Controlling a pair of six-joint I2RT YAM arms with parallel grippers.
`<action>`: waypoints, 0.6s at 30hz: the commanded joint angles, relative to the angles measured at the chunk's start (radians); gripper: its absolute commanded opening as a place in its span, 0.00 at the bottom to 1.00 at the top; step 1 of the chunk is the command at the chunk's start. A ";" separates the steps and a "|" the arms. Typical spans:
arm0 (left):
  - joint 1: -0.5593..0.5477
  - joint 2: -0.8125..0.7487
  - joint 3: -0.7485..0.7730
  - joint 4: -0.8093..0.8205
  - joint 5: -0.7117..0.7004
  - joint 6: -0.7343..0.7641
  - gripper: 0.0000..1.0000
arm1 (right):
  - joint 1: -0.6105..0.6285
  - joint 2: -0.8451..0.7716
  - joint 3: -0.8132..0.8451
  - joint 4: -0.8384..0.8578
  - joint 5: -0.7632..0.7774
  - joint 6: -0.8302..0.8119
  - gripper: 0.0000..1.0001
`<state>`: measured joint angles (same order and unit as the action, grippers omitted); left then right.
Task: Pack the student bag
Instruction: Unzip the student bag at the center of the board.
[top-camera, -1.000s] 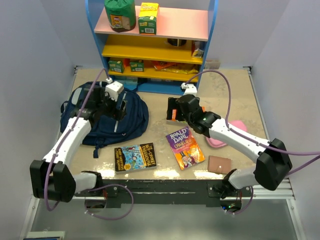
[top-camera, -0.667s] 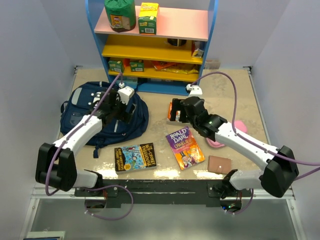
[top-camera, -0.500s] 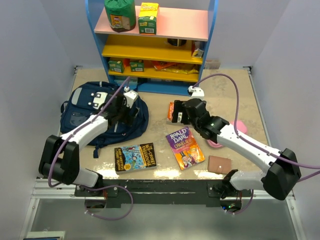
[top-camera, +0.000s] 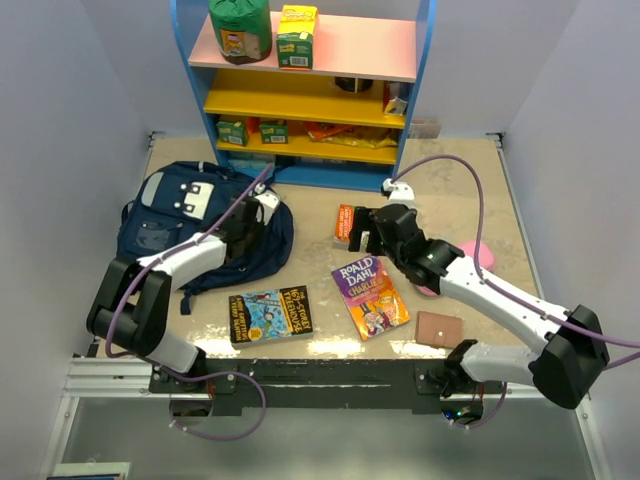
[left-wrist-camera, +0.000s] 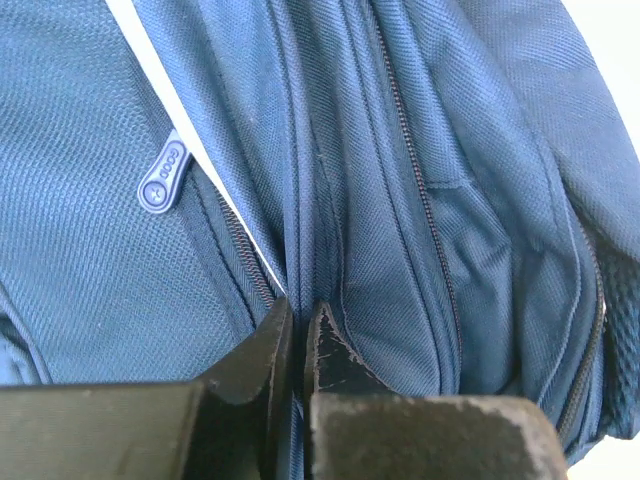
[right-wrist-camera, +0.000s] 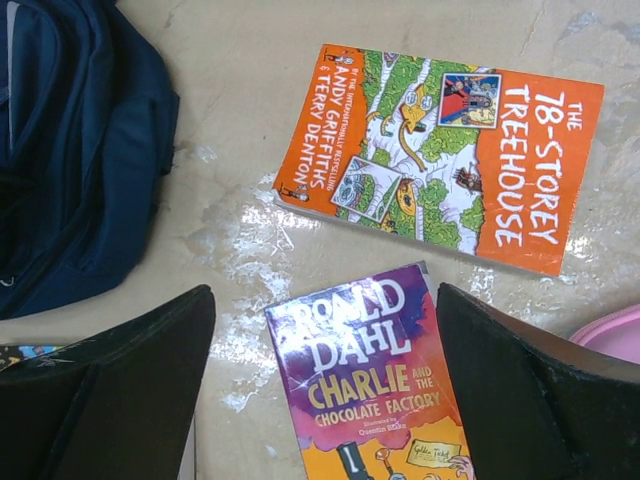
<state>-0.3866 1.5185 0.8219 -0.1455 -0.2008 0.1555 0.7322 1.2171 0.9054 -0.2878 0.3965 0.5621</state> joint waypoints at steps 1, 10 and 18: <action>0.012 -0.018 -0.007 0.038 -0.052 0.022 0.00 | 0.003 -0.044 -0.028 0.041 -0.025 0.019 0.93; 0.012 -0.161 0.163 -0.087 -0.019 0.049 0.00 | 0.001 -0.050 -0.039 0.059 -0.030 0.007 0.91; 0.012 -0.238 0.443 -0.294 0.104 0.082 0.00 | 0.001 -0.053 -0.013 0.065 -0.039 -0.010 0.90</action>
<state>-0.3672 1.3632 1.0954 -0.4557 -0.1806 0.1772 0.7322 1.1881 0.8669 -0.2619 0.3721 0.5640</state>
